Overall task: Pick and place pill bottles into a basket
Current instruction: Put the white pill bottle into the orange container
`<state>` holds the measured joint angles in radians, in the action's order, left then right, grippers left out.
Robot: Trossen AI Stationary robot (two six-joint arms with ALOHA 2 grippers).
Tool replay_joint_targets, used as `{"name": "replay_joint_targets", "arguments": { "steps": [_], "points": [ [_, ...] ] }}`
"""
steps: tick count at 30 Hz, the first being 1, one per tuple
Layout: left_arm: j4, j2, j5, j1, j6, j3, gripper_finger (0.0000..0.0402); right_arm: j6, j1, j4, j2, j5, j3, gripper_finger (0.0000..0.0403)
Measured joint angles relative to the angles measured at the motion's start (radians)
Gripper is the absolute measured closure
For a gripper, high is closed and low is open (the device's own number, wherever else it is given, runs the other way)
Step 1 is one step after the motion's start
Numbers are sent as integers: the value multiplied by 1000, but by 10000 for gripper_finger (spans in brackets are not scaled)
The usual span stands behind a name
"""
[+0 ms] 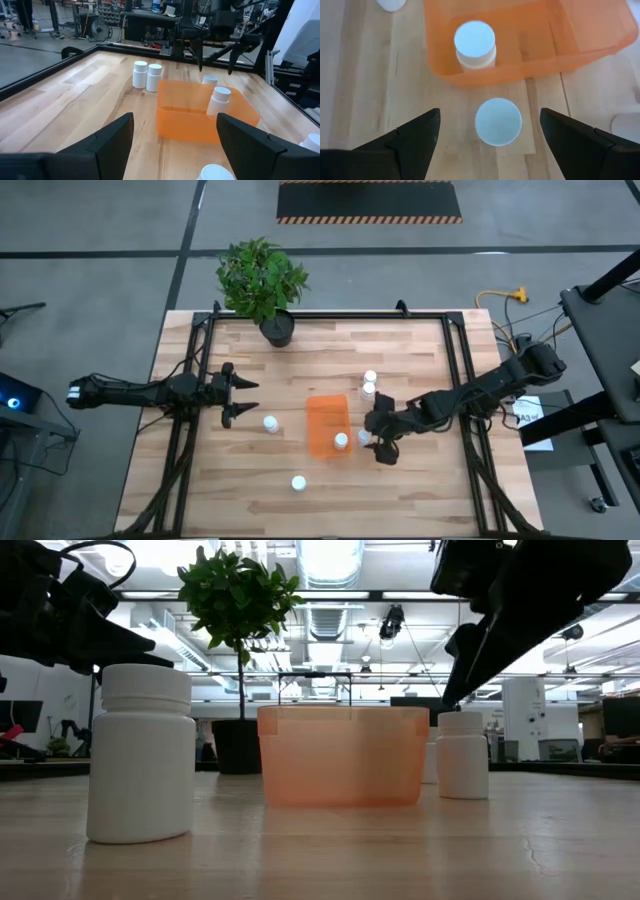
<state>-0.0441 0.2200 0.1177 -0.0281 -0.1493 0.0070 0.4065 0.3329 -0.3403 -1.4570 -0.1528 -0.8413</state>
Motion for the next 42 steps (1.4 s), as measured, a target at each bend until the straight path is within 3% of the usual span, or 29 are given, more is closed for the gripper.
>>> {"name": "replay_joint_targets", "arguments": {
  "steps": [14,21,42],
  "points": [
    [0,0,0,0,0,0,134,-7,-39,8,-50,2,1,74],
    [0,0,0,0,0,0,134,-48,-88,7,-53,83,6,78],
    [0,0,0,0,0,0,134,-97,-101,9,-52,135,8,91]
  ]
}}
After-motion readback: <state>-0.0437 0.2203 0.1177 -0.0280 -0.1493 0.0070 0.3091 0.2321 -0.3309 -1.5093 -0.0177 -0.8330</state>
